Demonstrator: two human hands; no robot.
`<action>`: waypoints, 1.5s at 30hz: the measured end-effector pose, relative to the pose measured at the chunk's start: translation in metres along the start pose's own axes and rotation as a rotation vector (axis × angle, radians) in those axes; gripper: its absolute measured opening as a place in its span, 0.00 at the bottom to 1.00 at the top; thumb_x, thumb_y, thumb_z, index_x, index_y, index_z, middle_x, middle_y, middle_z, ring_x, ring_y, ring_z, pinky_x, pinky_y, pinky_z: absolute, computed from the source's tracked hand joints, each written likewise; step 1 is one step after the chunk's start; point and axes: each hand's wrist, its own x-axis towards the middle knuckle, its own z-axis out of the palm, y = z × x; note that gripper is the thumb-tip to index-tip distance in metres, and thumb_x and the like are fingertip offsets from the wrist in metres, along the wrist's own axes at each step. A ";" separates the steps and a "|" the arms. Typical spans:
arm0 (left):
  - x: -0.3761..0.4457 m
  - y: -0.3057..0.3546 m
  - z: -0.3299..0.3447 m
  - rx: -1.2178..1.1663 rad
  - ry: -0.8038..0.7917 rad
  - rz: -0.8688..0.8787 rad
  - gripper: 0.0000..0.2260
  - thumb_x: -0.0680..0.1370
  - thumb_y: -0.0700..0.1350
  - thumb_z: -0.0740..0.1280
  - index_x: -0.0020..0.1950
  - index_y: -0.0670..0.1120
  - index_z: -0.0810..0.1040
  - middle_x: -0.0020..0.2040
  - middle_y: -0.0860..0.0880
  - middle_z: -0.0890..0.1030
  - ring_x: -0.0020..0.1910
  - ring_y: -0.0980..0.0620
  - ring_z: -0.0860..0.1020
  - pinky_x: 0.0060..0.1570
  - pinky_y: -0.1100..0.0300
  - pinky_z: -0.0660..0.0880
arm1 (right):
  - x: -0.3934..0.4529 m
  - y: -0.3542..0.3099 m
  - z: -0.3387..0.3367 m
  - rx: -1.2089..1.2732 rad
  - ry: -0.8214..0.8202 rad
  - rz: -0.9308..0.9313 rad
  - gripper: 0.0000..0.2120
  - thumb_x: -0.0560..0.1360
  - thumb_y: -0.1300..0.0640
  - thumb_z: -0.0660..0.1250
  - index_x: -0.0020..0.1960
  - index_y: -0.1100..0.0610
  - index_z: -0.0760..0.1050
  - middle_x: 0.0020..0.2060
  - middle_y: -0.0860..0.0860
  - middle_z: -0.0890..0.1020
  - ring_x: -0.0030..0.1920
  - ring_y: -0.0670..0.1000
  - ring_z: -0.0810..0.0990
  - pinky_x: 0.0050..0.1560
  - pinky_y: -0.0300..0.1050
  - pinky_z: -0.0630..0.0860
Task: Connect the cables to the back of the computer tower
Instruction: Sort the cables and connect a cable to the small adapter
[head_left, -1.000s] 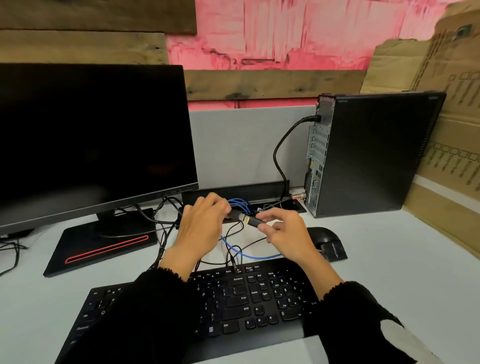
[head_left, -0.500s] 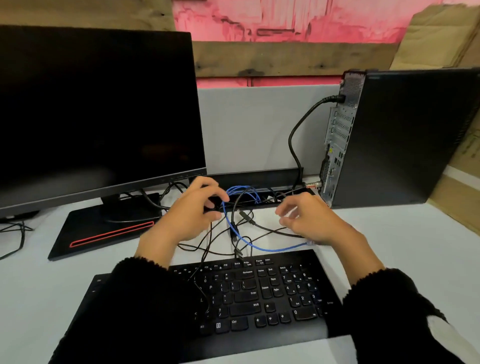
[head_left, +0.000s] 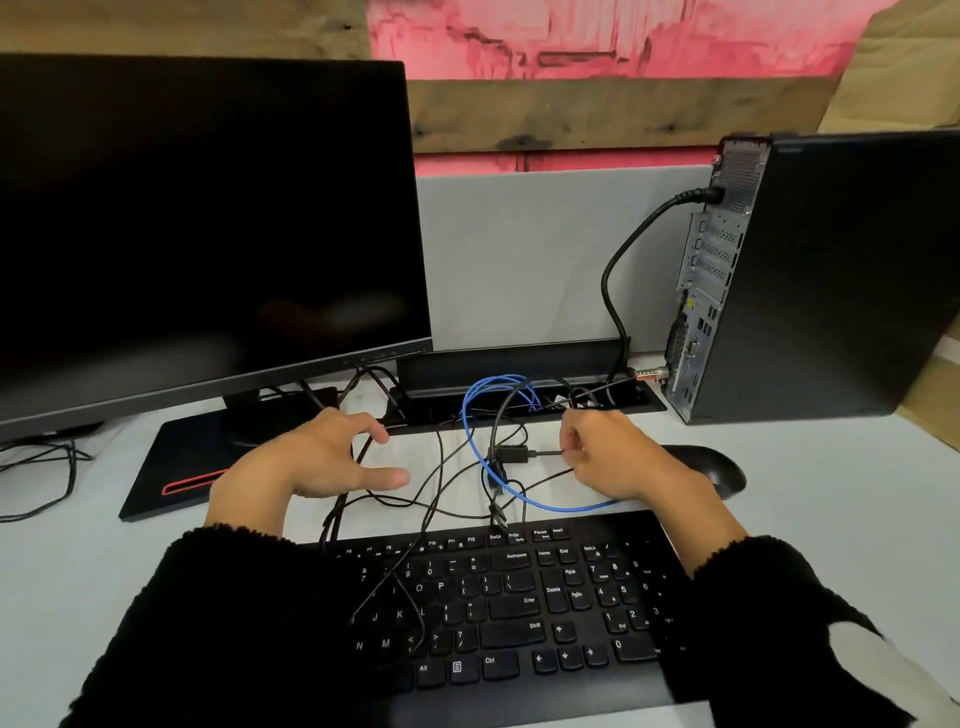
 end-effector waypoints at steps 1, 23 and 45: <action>-0.003 0.002 -0.001 -0.015 -0.030 -0.004 0.31 0.68 0.65 0.77 0.68 0.61 0.72 0.66 0.53 0.67 0.67 0.47 0.71 0.68 0.50 0.70 | 0.000 0.001 -0.002 0.048 0.031 0.018 0.11 0.78 0.63 0.62 0.48 0.47 0.74 0.48 0.52 0.79 0.50 0.52 0.77 0.48 0.51 0.78; 0.019 0.060 0.023 -1.606 0.256 0.229 0.19 0.79 0.30 0.67 0.70 0.40 0.75 0.55 0.37 0.81 0.56 0.41 0.85 0.58 0.44 0.80 | -0.009 -0.025 -0.045 0.896 0.115 -0.152 0.12 0.83 0.54 0.67 0.48 0.63 0.81 0.27 0.48 0.62 0.28 0.48 0.58 0.29 0.43 0.55; 0.005 0.113 0.022 -0.168 0.546 0.491 0.17 0.78 0.52 0.70 0.67 0.60 0.75 0.61 0.62 0.78 0.66 0.53 0.74 0.73 0.48 0.65 | -0.009 -0.028 -0.040 1.070 0.263 -0.100 0.05 0.75 0.64 0.77 0.50 0.62 0.84 0.34 0.55 0.85 0.30 0.44 0.79 0.29 0.44 0.69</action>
